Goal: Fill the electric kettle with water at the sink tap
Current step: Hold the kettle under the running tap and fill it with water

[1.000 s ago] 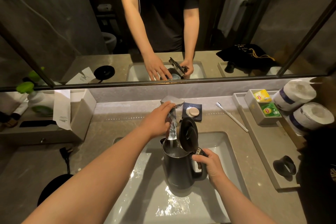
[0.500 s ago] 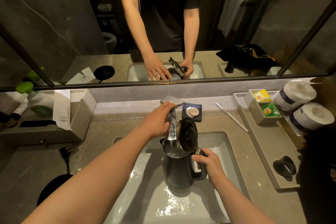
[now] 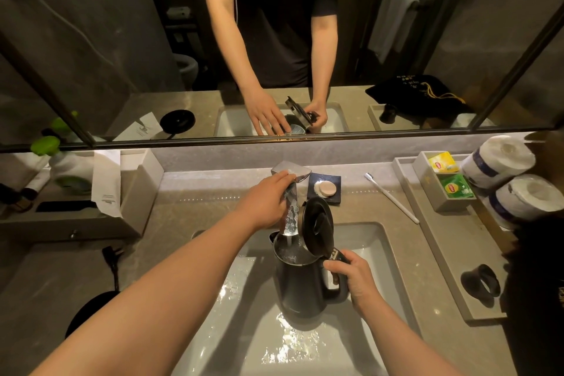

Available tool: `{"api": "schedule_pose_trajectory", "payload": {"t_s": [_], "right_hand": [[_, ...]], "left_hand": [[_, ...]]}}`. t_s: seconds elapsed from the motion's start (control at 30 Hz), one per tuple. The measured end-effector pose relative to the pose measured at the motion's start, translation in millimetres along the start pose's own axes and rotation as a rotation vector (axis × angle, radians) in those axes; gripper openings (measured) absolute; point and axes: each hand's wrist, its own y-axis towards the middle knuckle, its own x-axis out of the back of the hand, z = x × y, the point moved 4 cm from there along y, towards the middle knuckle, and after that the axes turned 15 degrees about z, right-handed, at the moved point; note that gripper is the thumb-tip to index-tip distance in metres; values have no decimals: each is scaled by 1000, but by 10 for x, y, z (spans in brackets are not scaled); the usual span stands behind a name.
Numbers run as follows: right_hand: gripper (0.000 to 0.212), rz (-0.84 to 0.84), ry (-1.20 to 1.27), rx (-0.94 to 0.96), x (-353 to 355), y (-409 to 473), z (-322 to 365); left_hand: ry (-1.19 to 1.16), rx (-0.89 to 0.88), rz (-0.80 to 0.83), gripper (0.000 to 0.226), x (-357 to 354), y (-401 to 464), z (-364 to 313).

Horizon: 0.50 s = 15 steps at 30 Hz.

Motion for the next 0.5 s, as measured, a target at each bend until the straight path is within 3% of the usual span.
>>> {"api": "schedule_pose_trajectory", "payload": {"t_s": [0.23,0.37,0.5], "right_hand": [[39,-11,-15,-4,15,-1,-4],[57,-13,-34,-4,31,-2,-11],[38,-11,-18,-24,24,1,-9]], "left_hand": [[7,-5,-30,58,35,18,-13],[-5,0,-3,58,17,17,-2],[-26,-7,10,61,20,4,-8]]}}
